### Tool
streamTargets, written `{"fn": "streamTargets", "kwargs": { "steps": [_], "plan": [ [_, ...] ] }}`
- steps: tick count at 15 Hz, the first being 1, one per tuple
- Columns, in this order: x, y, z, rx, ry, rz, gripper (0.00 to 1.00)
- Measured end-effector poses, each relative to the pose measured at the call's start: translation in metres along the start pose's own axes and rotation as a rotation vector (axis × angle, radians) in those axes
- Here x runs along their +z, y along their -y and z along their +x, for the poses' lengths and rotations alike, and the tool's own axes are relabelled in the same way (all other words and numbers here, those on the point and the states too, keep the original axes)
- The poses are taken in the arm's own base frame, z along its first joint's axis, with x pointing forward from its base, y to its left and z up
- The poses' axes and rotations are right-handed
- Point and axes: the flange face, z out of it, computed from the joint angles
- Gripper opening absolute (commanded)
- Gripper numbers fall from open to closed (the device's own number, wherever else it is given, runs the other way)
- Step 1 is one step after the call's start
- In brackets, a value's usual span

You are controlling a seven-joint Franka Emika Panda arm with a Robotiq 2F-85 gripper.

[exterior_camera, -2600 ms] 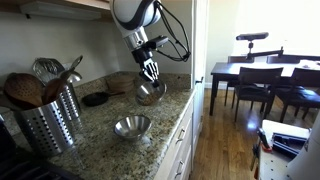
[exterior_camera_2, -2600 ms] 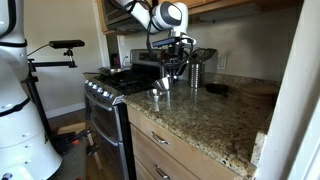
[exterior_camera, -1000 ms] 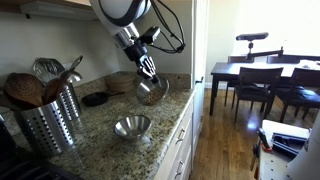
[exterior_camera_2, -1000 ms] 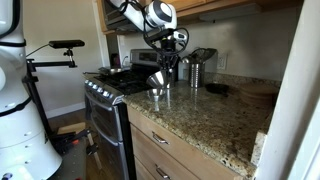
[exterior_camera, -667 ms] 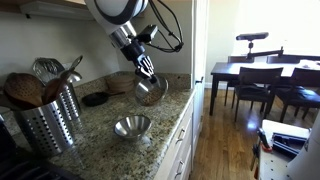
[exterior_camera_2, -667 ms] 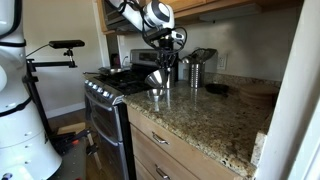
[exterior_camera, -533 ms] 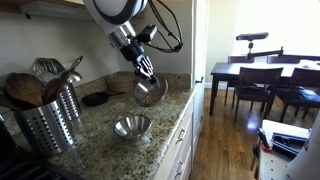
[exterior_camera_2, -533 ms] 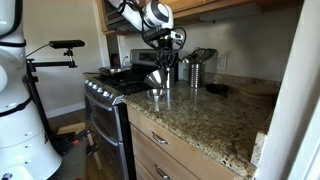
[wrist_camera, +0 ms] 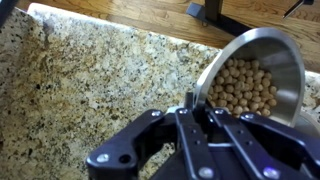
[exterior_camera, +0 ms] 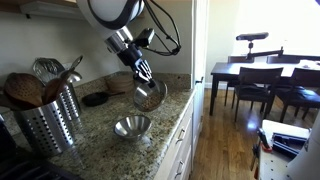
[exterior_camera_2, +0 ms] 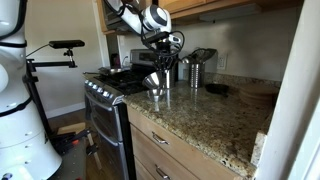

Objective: Pour some contents from the silver bowl on the right to the one on the left.

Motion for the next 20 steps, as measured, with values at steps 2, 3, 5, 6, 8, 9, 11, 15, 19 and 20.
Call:
{"fn": "streamTargets", "kwargs": {
  "steps": [2,3,5,6,8,9,11,15,19,20],
  "plan": [
    [0.003,0.004,0.003,-0.009,0.005,-0.004,0.07],
    [0.004,0.005,0.004,-0.012,0.008,-0.006,0.07],
    [0.007,0.006,0.007,-0.016,0.014,-0.010,0.07],
    [0.008,0.006,0.008,-0.018,0.016,-0.017,0.07],
    [0.007,0.007,0.010,-0.024,0.015,-0.035,0.07],
    [0.006,0.008,0.011,-0.029,0.015,-0.047,0.07],
    [0.004,0.010,0.015,-0.038,0.016,-0.072,0.07],
    [0.000,0.015,0.025,-0.054,0.020,-0.113,0.07],
    [-0.002,0.022,0.036,-0.070,0.035,-0.141,0.07],
    [-0.003,0.023,0.039,-0.073,0.037,-0.147,0.07]
  ]
}}
